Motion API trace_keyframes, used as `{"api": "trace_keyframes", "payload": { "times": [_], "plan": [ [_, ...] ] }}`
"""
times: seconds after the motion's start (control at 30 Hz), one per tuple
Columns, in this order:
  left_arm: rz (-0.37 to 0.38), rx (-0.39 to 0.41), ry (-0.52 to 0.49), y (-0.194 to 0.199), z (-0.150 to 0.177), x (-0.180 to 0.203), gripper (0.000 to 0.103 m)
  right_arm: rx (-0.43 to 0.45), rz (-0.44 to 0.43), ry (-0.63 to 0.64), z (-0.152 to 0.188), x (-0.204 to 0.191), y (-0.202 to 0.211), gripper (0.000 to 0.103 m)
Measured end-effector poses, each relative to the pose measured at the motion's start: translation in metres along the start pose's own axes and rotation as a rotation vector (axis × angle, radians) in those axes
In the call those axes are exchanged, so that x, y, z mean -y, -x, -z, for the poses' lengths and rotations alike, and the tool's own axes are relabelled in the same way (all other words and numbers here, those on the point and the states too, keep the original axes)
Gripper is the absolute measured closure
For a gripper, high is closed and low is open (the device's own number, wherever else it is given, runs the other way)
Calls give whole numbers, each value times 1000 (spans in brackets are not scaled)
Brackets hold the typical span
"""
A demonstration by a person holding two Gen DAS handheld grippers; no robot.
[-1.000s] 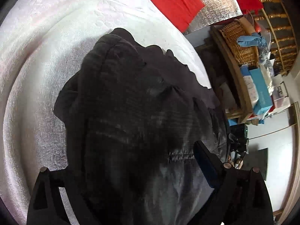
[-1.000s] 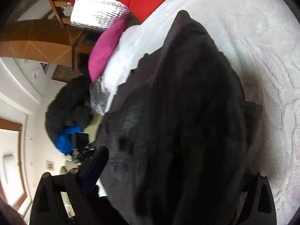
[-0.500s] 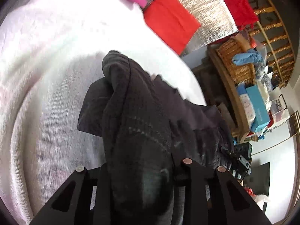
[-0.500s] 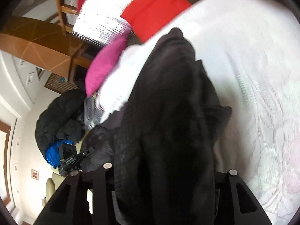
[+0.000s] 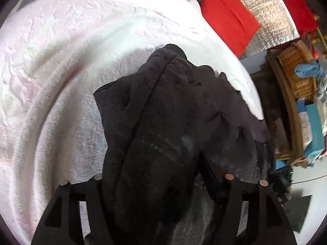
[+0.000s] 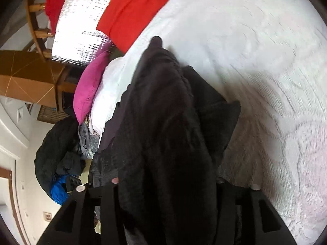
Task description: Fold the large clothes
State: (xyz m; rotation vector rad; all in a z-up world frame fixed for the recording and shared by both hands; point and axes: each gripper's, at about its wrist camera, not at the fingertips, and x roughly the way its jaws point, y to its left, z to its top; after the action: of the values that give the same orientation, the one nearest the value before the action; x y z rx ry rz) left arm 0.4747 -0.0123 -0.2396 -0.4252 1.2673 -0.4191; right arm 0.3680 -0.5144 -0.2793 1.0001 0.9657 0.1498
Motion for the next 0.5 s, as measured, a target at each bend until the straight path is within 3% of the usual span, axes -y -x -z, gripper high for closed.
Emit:
{"api": "trace_keyframes", "payload": {
  "times": [0.07, 0.2, 0.27, 0.4, 0.5],
  "plan": [
    [-64, 30, -29, 4, 1, 12, 32, 4, 48, -5, 0, 1, 4, 36],
    [-217, 112, -120, 20, 13, 36, 31, 44, 113, 16, 5, -7, 23, 34],
    [-297, 197, -171, 36, 25, 51, 31, 92, 152, 44, 9, -18, 39, 30],
    [-457, 389, -242, 70, 41, 66, 24, 242, 243, 105, 25, -31, 81, 30],
    [-532, 516, -295, 91, 51, 78, 22, 370, 262, 182, 42, -53, 102, 30]
  ]
}}
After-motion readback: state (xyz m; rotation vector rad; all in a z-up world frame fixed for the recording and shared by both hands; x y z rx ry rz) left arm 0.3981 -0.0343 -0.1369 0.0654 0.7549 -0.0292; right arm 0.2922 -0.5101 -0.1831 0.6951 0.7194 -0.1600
